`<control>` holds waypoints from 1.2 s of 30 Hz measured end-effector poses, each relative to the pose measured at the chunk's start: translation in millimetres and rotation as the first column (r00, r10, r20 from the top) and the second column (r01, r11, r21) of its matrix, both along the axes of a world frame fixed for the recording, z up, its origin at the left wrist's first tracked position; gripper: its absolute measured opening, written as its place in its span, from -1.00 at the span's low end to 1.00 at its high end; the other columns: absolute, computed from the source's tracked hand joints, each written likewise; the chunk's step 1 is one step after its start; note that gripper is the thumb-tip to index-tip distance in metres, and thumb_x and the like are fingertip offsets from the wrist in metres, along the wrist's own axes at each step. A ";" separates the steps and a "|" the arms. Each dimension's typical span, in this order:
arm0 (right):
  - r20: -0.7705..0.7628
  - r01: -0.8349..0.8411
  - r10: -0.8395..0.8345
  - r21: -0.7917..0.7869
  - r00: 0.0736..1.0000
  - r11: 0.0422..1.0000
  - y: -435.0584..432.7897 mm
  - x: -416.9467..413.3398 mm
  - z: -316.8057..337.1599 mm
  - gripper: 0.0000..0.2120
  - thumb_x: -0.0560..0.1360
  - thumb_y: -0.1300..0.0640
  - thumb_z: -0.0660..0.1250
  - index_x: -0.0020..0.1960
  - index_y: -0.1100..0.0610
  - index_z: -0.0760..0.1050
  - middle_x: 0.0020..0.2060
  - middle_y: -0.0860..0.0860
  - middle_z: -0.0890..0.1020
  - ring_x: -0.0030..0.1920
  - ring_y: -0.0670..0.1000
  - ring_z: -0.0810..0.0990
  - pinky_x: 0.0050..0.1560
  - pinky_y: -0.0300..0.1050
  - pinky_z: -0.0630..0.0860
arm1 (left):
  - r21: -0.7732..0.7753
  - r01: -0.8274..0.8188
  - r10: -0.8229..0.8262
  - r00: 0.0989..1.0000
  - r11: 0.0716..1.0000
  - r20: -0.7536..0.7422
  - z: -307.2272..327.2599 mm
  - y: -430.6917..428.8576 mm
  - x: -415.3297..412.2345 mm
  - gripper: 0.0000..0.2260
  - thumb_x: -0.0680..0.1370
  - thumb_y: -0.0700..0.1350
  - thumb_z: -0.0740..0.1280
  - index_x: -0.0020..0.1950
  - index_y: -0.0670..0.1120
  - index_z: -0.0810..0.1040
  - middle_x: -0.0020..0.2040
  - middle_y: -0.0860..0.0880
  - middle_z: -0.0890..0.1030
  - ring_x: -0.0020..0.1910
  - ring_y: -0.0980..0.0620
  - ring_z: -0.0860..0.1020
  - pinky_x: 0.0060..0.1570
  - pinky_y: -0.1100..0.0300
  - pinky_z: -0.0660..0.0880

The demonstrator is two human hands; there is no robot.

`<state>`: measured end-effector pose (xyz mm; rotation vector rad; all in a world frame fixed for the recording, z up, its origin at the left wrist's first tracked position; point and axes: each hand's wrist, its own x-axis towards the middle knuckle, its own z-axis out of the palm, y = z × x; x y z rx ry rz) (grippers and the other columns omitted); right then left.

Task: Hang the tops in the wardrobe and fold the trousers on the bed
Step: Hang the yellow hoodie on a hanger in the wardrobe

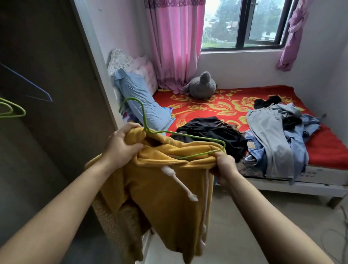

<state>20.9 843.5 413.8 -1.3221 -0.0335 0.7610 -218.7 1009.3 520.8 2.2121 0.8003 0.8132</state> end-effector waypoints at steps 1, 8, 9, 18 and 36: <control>0.018 0.002 -0.002 -0.020 1.000 1.000 1.0 3.0 7.4 -0.93 0.53 0.21 0.32 -0.02 0.17 0.56 -0.29 0.09 0.59 -0.37 0.02 0.58 -0.41 -0.18 0.51 | -0.018 0.009 -0.009 1.000 1.000 -0.008 -1.9 3.1 -3.0 -0.62 0.27 -0.03 0.44 0.06 0.20 0.56 -0.06 0.07 0.61 -0.05 0.00 0.59 0.03 -0.03 0.59; -0.081 -0.107 0.116 0.111 0.990 0.988 -11.2 7.9 42.5 -0.85 0.52 0.22 0.27 0.04 0.17 0.57 -0.36 0.06 0.54 -0.39 0.02 0.54 -0.42 -0.13 0.52 | -0.071 0.069 -0.071 0.997 0.995 -0.032 4.5 26.3 -16.8 -0.66 0.42 -0.19 0.49 0.04 0.20 0.55 -0.04 0.07 0.54 -0.11 0.12 0.53 -0.23 0.35 0.47; -0.085 -0.132 0.145 0.134 0.986 0.982 -13.1 6.2 46.3 -0.83 0.53 0.19 0.29 0.08 0.19 0.57 -0.34 0.06 0.55 -0.36 0.03 0.55 -0.39 -0.12 0.54 | -0.071 0.073 -0.076 0.996 0.995 -0.040 3.7 26.8 -17.4 -0.68 0.43 -0.18 0.49 0.04 0.19 0.55 -0.03 0.06 0.54 -0.09 0.09 0.53 -0.20 0.29 0.47; 0.835 0.153 0.309 -0.415 0.456 0.897 -24.0 -2.1 64.2 -0.67 0.42 0.13 0.47 0.13 -0.03 0.47 -0.14 -0.02 0.63 -0.12 0.04 0.62 -0.11 0.01 0.60 | 0.279 0.104 -0.019 0.956 0.955 -0.292 -12.8 3.0 -4.7 -0.57 0.39 -0.06 0.47 0.16 0.29 0.46 0.01 0.08 0.60 -0.03 -0.01 0.56 -0.05 0.12 0.46; 0.639 -0.293 0.714 -0.651 0.285 0.700 -1.5 -52.1 76.4 -0.34 0.55 -0.05 0.32 0.51 -0.10 0.03 0.15 0.16 0.62 0.06 0.15 0.64 0.13 0.08 0.59 | -0.650 -0.009 0.253 0.925 0.760 0.283 -35.2 -10.1 34.1 -0.59 0.28 -0.08 0.42 0.11 0.00 0.48 -0.05 -0.13 0.61 -0.30 0.07 0.63 -0.35 0.22 0.56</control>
